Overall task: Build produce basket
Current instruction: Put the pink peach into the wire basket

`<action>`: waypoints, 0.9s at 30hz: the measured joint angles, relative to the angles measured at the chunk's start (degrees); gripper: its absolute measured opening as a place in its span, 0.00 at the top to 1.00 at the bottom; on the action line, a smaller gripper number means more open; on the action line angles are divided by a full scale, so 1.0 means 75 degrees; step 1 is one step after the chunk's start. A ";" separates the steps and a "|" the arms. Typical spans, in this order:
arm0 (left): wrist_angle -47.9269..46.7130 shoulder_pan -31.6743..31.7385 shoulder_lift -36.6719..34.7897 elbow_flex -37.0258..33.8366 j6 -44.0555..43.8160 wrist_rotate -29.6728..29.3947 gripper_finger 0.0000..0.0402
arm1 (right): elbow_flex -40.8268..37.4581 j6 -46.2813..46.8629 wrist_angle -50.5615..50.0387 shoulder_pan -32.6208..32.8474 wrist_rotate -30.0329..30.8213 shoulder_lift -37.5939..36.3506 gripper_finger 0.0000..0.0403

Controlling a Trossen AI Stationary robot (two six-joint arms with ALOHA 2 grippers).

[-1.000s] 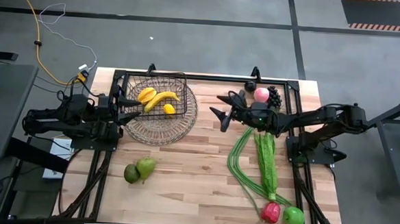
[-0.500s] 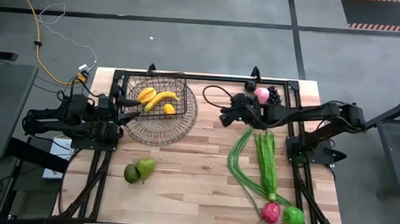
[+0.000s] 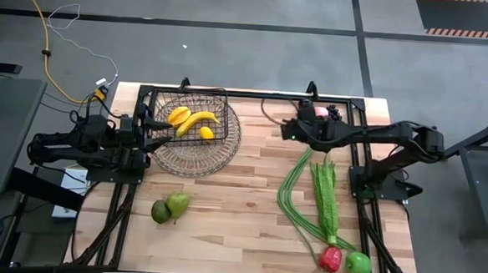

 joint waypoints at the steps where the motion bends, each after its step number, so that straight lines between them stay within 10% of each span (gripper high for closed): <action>1: 0.0000 0.0000 0.0000 0.0000 -0.0053 0.0000 0.59 | -0.0154 0.0019 0.0167 -0.0211 -0.0069 0.0000 0.31; 15: -0.0003 0.0002 0.0000 0.0000 -0.0074 -0.0006 0.59 | -0.0571 -0.0656 0.0744 -0.2683 -0.0938 0.0000 0.31; 27: -0.0015 0.0000 0.0000 0.0000 -0.0074 -0.0003 0.59 | -0.0568 -0.0495 0.0604 -0.3127 -0.1009 0.0657 0.31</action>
